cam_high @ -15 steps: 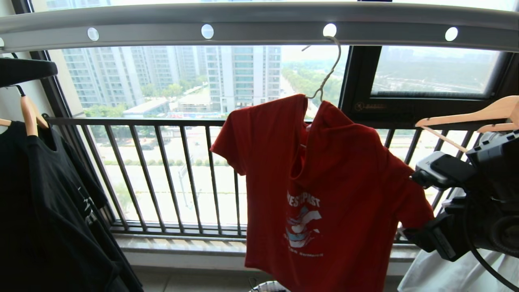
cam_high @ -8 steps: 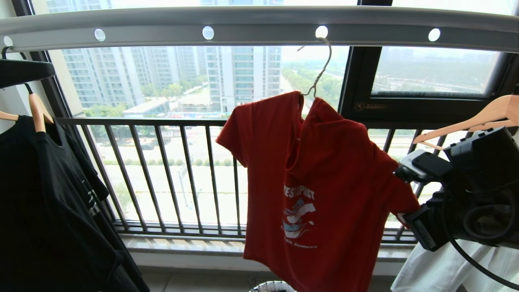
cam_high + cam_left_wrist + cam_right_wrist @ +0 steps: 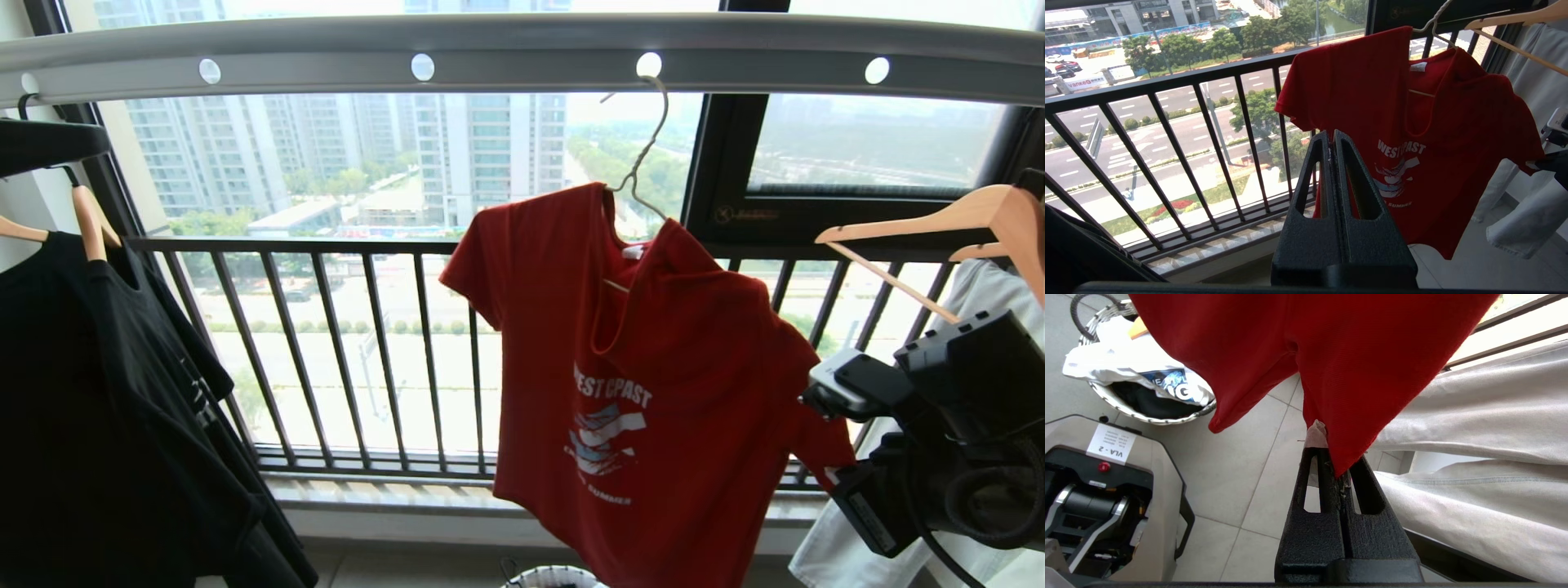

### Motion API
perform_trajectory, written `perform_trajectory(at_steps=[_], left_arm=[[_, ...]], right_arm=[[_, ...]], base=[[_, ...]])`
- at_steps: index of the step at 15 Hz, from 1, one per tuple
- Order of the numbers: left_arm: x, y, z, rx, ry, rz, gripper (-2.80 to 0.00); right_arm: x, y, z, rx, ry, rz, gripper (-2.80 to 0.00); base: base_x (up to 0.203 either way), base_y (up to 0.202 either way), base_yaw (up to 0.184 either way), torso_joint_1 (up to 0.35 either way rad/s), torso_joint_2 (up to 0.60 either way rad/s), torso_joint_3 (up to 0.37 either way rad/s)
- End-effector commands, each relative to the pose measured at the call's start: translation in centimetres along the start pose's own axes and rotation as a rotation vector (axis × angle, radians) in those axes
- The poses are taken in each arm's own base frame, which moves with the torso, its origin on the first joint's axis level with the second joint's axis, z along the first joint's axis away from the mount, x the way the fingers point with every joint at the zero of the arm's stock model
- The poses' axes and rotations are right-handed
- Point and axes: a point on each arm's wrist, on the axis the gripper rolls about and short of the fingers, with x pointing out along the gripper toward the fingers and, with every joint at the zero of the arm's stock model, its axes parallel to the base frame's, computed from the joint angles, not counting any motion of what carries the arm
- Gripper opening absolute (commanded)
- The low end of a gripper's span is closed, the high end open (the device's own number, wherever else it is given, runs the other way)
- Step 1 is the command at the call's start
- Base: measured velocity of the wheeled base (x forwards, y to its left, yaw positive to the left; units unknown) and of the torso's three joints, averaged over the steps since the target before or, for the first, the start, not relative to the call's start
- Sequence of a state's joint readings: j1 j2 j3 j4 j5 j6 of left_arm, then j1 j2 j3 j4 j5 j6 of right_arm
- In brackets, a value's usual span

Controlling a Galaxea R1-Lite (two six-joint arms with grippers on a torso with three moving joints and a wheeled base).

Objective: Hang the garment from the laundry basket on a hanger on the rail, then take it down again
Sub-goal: Take the clothes off the clothes rack

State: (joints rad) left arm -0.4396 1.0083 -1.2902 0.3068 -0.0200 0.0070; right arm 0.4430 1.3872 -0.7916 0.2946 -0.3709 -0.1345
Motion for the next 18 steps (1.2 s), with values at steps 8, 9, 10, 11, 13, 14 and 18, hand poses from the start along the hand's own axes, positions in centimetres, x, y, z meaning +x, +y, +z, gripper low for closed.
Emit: perform_trajectory(at_steps=[8, 9, 10, 11, 13, 14, 18], left_arm=[[-0.2, 0.0, 0.0, 0.002, -0.005, -0.001, -2.8], [-0.2, 0.0, 0.0, 0.002, -0.005, -0.001, -2.8], [-0.2, 0.0, 0.0, 0.002, -0.005, 0.0, -2.8], [-0.2, 0.0, 0.0, 0.002, -0.005, -0.002, -2.8], [-0.3, 0.0, 0.0, 0.002, -0.007, -0.002, -2.8], [-0.3, 0.0, 0.0, 0.002, -0.007, -0.002, -2.8], [-0.3, 0.0, 0.1, 0.001, -0.006, -0.002, -2.8]], right_arm=[[2.7, 1.3, -2.0, -0.065, 0.151, -0.009, -2.8], [3.1, 1.4, -2.0, -0.074, 0.173, -0.031, -2.8], [3.7, 1.6, -2.1, -0.087, 0.2, -0.055, -2.8], [4.2, 1.8, -2.3, -0.099, 0.226, -0.07, -2.8], [4.8, 2.0, -2.6, -0.114, 0.258, -0.07, -2.8], [4.9, 2.1, -2.6, -0.116, 0.264, -0.07, -2.8], [4.6, 2.0, -2.5, -0.109, 0.245, -0.071, -2.8]], base=[[0.0, 0.0, 0.0, 0.0, 0.0, 0.0], [0.0, 0.0, 0.0, 0.0, 0.0, 0.0], [0.0, 0.0, 0.0, 0.0, 0.0, 0.0], [0.0, 0.0, 0.0, 0.0, 0.0, 0.0], [0.0, 0.0, 0.0, 0.0, 0.0, 0.0], [0.0, 0.0, 0.0, 0.0, 0.0, 0.0], [0.0, 0.0, 0.0, 0.0, 0.0, 0.0]])
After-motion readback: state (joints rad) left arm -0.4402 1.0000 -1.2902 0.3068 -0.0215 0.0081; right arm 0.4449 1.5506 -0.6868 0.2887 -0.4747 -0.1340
